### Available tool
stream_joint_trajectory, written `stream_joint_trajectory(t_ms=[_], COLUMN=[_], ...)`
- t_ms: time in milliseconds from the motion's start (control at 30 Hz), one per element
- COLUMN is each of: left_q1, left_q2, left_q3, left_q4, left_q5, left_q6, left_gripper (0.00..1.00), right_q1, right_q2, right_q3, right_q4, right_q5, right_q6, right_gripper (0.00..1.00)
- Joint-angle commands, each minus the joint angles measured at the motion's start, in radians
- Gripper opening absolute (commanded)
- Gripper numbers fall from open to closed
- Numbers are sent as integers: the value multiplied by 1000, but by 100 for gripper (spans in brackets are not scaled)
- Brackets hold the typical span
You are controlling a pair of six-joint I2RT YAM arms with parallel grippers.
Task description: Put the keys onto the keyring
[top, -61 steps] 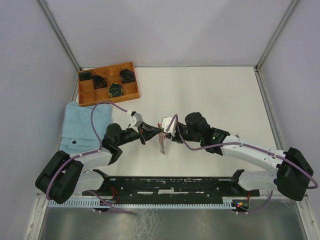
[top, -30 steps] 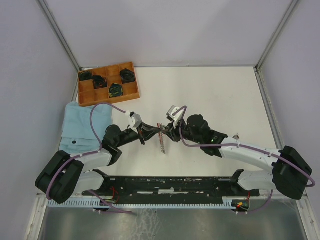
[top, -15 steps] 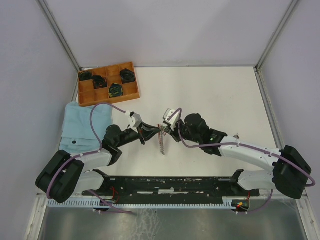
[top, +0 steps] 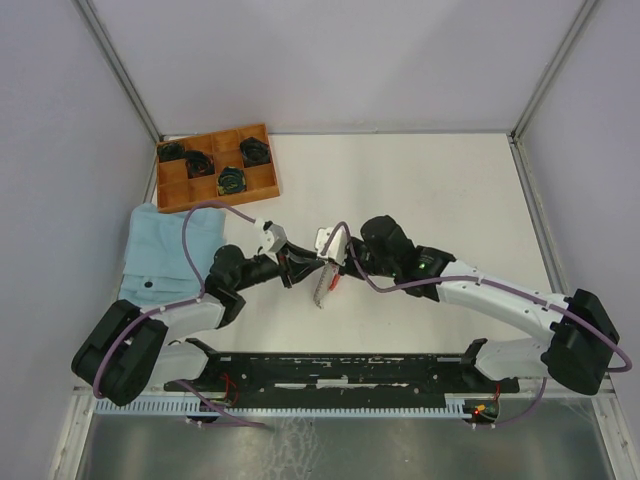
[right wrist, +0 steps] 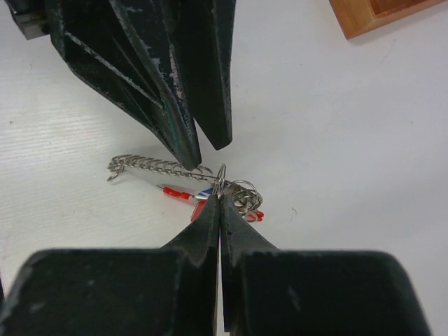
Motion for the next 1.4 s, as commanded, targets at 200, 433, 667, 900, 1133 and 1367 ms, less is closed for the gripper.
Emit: stream_joint_trajectory(t_ms=[200, 433, 667, 900, 1133, 1367], left_q1=[10, 14, 14, 14, 14, 13], left_q2=[6, 11, 27, 29, 41, 72], left_q3=[59, 60, 105, 114, 116, 140], left_q4=[-109, -108, -179, -188, -187, -188], left_q5=[116, 205, 286, 276, 286, 324], left_q6=[226, 385, 504, 509, 518, 497], left_gripper=[34, 34, 34, 34, 34, 33], right_q1=[3, 3, 3, 3, 3, 3], right_q2=[9, 8, -5, -2, 1, 13], right_q3=[67, 96, 117, 128, 136, 149], right_q4=[-92, -135, -164, -180, -185, -192], right_q5=[-104, -112, -122, -144, -164, -182], right_q6=[-171, -205, -223, -231, -234, -236], right_gripper=[1, 1, 1, 1, 1, 1])
